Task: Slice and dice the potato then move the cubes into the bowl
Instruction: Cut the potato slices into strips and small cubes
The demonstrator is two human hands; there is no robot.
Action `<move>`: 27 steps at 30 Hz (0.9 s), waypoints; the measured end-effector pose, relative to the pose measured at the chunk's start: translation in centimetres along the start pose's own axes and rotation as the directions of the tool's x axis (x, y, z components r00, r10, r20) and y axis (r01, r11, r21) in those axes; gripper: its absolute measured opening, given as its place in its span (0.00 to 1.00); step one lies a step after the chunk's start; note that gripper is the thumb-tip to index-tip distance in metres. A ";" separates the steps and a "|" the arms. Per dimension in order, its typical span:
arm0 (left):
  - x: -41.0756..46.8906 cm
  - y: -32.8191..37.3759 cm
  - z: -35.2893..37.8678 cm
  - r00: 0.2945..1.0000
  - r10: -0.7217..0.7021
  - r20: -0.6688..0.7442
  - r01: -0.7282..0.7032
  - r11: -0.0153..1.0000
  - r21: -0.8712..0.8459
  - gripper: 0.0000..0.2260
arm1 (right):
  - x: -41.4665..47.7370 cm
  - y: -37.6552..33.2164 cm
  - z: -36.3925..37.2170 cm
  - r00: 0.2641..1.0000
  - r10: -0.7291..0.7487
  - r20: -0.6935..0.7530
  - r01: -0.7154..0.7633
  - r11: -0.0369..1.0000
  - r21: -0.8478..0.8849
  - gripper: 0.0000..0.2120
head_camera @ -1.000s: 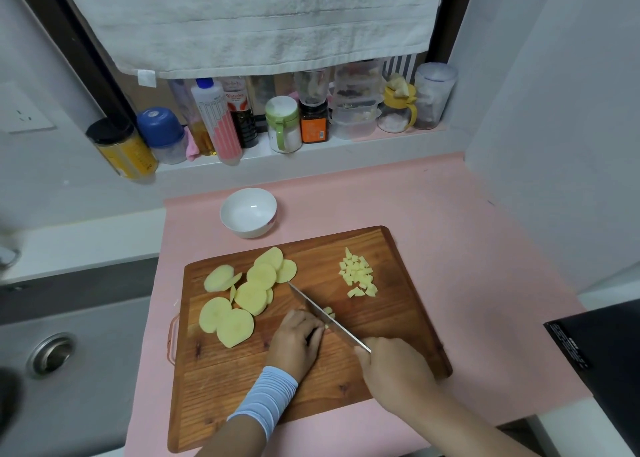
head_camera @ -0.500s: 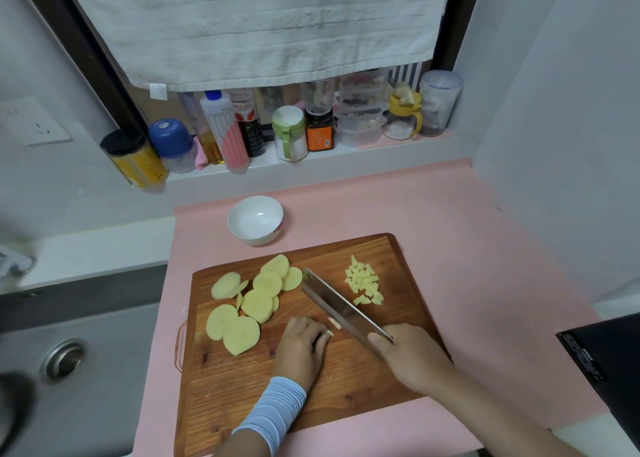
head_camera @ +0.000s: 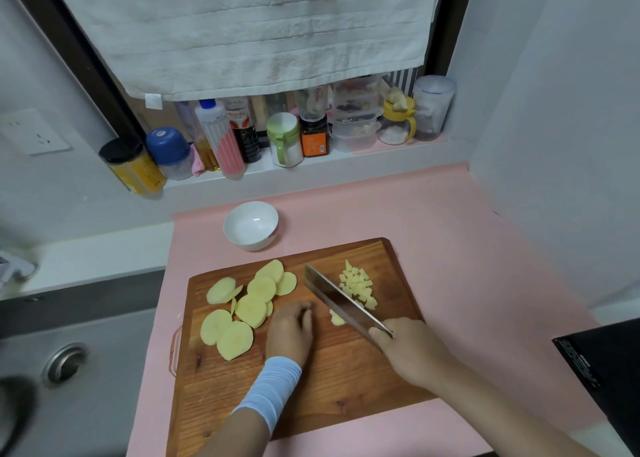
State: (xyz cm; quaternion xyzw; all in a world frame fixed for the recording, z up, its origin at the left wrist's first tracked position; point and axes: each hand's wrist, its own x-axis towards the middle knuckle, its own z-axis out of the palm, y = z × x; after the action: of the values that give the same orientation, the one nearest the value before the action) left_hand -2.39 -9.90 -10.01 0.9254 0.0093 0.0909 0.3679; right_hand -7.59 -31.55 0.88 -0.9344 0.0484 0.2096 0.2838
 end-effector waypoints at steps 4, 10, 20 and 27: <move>0.4 -2.0 -2.2 1.000 -0.021 -0.017 0.022 0.998 0.066 0.11 | -0.2 0.2 1.3 0.998 -0.004 0.069 0.012 0.994 -0.109 0.20; 1.7 -1.9 -2.8 0.995 0.102 0.010 -0.102 0.980 0.168 0.12 | 1.1 1.3 1.1 0.995 0.084 -0.057 -0.089 0.992 -0.089 0.19; 8.1 -3.1 -4.4 0.978 -0.191 0.085 0.136 0.888 0.439 0.24 | 4.1 -1.7 0.6 0.995 0.054 -0.080 -0.054 0.999 0.006 0.17; 12.2 -3.4 -4.9 0.920 -0.252 0.299 0.062 0.849 0.524 0.31 | 5.9 -4.0 1.9 0.998 0.041 -0.052 -0.039 0.999 0.032 0.16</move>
State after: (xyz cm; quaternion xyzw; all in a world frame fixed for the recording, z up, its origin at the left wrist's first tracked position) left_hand 8.92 -3.05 -6.88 0.9858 0.0426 -0.1149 0.1146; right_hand -2.07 -26.94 -1.01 -0.9339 0.0779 0.1897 0.2928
